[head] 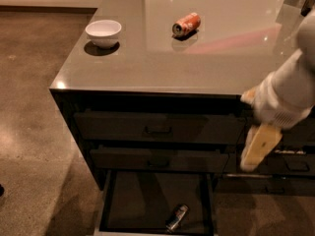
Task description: Pick redbull can from bottom drawer and place on counter
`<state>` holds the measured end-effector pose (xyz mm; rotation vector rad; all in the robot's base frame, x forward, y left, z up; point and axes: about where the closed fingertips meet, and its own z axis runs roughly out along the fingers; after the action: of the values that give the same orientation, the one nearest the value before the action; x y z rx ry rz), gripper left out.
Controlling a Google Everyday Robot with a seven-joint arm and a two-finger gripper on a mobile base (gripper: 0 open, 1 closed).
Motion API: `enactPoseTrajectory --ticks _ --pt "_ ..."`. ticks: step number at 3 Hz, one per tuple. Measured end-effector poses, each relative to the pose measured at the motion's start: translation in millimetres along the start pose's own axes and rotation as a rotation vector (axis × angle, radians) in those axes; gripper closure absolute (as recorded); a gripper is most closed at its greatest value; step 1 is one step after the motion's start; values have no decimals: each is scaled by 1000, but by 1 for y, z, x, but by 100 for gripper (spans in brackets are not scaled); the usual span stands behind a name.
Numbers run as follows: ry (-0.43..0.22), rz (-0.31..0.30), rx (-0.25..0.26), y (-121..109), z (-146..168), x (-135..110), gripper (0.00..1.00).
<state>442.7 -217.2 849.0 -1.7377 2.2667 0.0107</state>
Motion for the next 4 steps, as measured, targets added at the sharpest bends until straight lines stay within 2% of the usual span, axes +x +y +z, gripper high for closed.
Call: enactPoseTrajectory --ticks 1,2,3,4 --pt "15 6 -35 17 35 12 0" --pt "18 6 -41 19 34 12 0" --pt "47 1 -93 20 55 15 0" --pt "73 -144 -160 43 144 5 0"
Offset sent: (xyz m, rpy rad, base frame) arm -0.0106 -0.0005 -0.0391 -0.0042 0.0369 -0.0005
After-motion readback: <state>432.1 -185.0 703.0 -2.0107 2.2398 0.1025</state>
